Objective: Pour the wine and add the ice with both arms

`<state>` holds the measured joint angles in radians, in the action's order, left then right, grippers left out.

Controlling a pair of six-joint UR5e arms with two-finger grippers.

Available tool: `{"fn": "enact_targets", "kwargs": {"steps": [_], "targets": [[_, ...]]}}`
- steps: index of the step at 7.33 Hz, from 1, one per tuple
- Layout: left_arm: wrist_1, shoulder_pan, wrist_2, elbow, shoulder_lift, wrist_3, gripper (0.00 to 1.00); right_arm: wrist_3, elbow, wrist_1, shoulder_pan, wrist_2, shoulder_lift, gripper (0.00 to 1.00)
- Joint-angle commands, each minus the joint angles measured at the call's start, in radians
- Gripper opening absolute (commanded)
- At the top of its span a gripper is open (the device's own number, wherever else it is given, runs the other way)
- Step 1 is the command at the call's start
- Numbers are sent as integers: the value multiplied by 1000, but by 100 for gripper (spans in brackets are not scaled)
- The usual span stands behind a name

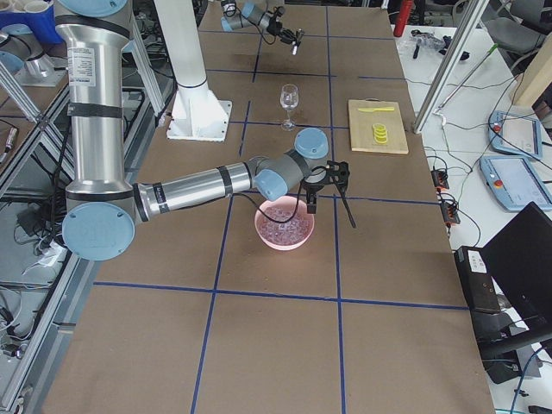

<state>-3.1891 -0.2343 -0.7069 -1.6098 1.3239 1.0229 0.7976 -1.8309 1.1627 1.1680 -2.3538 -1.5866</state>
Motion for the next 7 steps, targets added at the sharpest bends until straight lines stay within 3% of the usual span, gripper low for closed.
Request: {"fn": "enact_targets", "kwargs": {"steps": [1, 3, 7], "targets": [[90, 48, 63, 2, 57, -3, 2, 0, -1, 0, -1, 1, -1, 100], [171, 105, 110, 1, 90, -4, 4, 0, -2, 0, -2, -1, -1, 100], [175, 135, 116, 21, 89, -1, 15, 0, -1, 0, -2, -1, -1, 100]]}}
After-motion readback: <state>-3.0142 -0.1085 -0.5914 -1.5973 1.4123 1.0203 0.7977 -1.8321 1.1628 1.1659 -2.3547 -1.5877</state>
